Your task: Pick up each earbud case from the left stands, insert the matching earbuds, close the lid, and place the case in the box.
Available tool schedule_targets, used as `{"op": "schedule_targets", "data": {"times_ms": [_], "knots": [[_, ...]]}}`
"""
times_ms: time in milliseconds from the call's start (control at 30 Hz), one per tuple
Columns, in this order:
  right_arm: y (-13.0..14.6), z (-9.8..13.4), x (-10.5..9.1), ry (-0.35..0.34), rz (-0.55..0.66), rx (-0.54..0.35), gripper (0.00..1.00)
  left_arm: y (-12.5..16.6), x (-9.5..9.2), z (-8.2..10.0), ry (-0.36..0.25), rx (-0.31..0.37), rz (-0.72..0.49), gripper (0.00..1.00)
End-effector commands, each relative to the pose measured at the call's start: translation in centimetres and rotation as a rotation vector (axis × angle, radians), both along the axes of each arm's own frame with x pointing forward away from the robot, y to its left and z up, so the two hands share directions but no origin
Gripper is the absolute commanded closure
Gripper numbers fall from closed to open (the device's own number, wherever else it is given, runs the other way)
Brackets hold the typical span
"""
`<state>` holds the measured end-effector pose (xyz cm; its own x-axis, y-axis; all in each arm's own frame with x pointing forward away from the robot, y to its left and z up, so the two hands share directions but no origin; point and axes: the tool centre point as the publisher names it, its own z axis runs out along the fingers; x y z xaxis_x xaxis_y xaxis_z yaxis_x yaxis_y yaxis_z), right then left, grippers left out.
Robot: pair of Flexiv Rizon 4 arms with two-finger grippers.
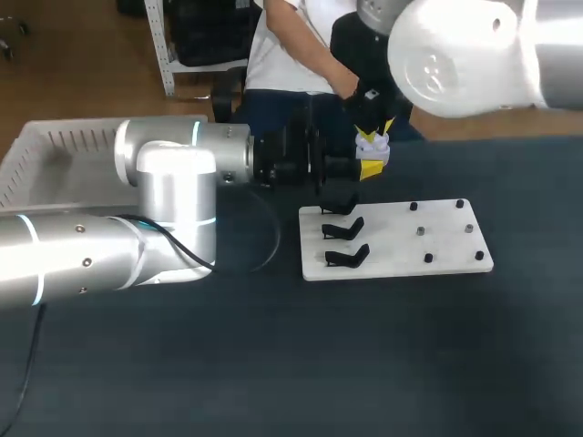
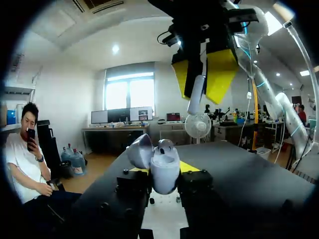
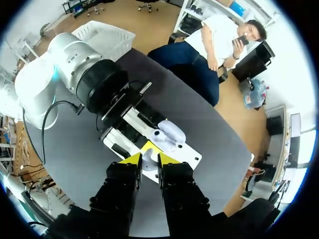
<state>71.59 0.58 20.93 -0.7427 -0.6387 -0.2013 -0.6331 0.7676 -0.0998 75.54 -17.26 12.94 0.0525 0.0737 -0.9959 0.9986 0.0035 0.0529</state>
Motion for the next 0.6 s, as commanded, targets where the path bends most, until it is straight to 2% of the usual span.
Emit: {"op": "schedule_targets", "data": {"times_ms": [33,600], "knots": [[0.4,-0.6,0.8,0.015,0.002,-0.018,1.00,0.0,-0.1,-0.1,-0.004,-0.004,0.005,1.00],[0.2,-2.2,1.7,0.036,0.002,-0.034,1.00,0.0,-0.1,-0.1,-0.004,-0.004,0.005,1.00]]}}
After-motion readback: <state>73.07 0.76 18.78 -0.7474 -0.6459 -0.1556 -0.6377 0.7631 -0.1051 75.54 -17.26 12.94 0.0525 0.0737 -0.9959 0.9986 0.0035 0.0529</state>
